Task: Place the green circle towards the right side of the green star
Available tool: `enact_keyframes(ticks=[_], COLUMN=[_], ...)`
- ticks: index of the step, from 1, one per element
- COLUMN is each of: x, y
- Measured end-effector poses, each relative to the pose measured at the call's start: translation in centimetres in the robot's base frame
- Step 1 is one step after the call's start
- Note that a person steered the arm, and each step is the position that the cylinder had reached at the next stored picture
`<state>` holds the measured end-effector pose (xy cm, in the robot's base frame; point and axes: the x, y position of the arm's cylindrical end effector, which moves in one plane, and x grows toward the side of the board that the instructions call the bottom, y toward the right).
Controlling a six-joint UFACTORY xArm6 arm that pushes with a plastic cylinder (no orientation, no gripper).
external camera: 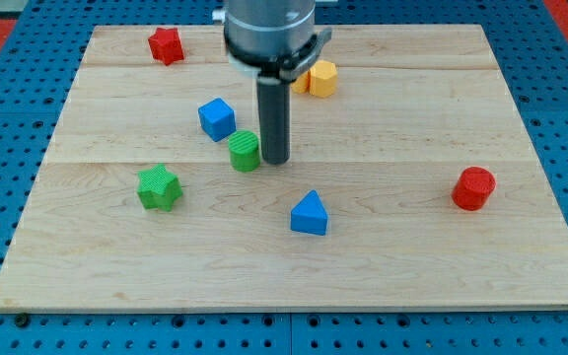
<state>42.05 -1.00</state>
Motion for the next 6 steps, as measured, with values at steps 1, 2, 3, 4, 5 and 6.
enact_keyframes(ticks=[1,2,3,4,5,6], x=[-2.4,1.7,0.6,-3.0,-2.8,-0.4], y=[-4.2,-8.8,-6.8,-4.5,-0.3,-2.4])
